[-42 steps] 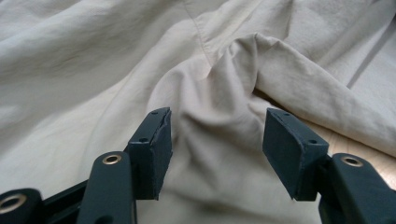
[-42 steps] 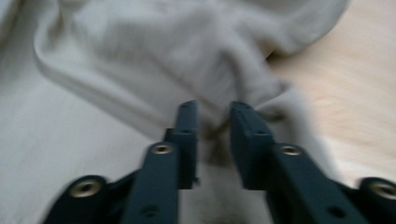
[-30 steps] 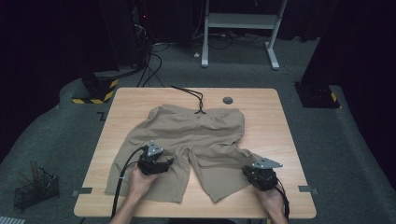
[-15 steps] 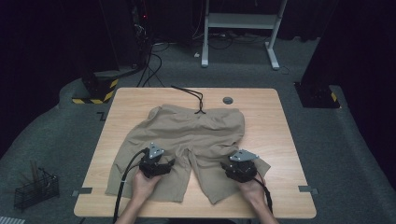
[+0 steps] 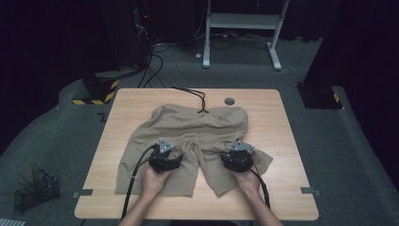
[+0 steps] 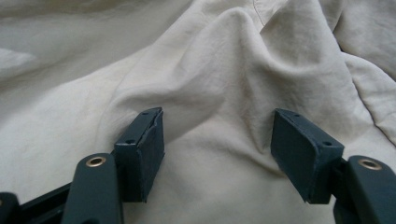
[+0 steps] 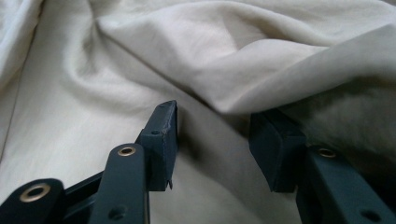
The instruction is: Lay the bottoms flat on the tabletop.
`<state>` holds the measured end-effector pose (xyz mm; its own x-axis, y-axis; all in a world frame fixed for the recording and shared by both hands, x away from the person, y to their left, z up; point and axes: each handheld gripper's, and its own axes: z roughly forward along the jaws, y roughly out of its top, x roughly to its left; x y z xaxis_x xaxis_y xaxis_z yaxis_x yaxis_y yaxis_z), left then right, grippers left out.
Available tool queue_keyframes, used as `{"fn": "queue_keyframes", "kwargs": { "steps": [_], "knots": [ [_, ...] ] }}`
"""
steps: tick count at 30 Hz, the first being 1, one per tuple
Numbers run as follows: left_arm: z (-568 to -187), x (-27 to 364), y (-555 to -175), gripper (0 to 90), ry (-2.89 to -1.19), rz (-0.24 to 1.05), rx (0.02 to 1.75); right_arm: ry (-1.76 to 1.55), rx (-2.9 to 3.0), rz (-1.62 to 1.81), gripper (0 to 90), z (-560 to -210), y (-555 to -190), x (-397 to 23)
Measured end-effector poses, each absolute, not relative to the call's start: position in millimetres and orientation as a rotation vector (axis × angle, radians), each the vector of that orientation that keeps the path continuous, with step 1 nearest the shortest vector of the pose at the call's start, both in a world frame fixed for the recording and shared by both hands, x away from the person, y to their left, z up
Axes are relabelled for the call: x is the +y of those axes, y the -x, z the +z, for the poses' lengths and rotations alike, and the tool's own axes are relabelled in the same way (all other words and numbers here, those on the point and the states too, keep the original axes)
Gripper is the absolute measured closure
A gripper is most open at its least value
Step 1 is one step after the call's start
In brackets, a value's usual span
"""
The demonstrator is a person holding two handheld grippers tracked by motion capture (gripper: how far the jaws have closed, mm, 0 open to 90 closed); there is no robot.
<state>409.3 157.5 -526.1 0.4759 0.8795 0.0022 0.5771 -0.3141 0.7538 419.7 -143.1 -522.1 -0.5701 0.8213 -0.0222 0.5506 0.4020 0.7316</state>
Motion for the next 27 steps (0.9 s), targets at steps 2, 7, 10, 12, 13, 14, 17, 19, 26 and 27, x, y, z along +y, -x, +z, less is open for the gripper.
{"fn": "queue_keyframes", "kwargs": {
  "steps": [2,7,10,12,13,14,17,19,26,27],
  "knots": [
    [-526,155,-415,34.7,-2.015,0.551,1.211,-1.186,2.270,0.986,51.6,-523,-433,-145],
    [-526,142,-436,34.1,-2.000,0.564,1.243,-1.236,2.234,0.973,50.8,-523,-457,-154],
    [-526,138,-439,31.8,-2.024,0.546,1.206,-1.303,2.183,0.899,51.7,-520,-465,-164],
    [-524,138,-437,31.7,-2.047,0.546,1.195,-1.323,2.165,0.886,50.9,-518,-463,-166],
    [-521,138,-434,31.7,-2.084,0.576,1.191,-1.336,2.165,0.921,51.0,-516,-460,-170],
    [-516,138,-425,31.7,-2.145,0.645,1.164,-1.311,2.150,0.978,52.2,-510,-445,-179],
    [-513,143,-414,32.2,-2.179,0.669,1.113,-1.291,2.173,0.976,52.5,-507,-435,-185],
    [-513,151,-409,32.1,-2.182,0.672,1.117,-1.269,2.218,0.910,53.0,-509,-421,-191],
    [-526,183,-396,31.7,-2.029,0.573,1.210,-1.264,2.259,0.902,74.9,-516,-412,-197],
    [-526,186,-396,31.7,-2.018,0.553,1.225,-1.264,2.259,0.902,74.9,-516,-412,-197]
  ]
}}
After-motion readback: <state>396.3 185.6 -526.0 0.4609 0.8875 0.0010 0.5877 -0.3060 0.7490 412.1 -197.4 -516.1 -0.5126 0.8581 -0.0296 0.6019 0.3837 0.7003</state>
